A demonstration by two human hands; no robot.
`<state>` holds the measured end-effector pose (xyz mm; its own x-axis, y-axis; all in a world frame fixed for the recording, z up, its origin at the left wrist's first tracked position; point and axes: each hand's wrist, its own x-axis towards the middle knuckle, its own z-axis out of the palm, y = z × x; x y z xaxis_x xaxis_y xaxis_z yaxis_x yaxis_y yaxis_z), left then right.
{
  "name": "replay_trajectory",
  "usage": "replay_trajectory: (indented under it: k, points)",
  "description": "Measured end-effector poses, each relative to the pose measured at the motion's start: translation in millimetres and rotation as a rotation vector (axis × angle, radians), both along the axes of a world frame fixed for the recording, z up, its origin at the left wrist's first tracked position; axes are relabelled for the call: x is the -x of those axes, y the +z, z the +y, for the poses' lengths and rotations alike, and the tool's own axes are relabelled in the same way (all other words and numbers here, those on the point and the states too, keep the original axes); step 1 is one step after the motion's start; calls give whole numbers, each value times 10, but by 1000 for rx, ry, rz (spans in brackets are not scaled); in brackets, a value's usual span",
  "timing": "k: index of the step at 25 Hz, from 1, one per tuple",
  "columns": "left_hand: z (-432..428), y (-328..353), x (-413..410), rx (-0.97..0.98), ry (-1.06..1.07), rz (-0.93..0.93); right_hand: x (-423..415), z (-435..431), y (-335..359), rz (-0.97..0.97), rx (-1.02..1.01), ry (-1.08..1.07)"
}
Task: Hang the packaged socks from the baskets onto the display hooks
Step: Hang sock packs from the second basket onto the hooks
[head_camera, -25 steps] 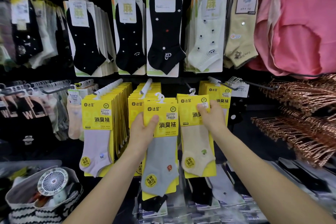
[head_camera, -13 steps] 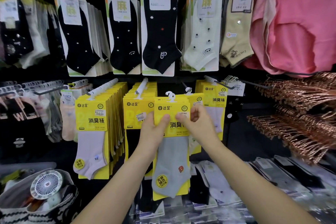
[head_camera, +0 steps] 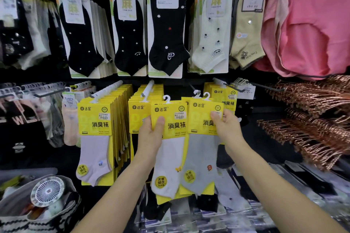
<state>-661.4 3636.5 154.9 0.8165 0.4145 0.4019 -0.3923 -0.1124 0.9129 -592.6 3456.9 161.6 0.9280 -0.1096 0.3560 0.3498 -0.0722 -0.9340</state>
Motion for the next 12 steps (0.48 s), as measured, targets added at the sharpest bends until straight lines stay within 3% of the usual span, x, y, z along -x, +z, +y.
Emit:
replay_trajectory:
  k: [8,12]
  points:
    - [161,-1,94,39,-2,-5,-259,124,104,-49,220,-52]
    - [124,20,99,33,-16,7,-322,132,94,-20,231,-73]
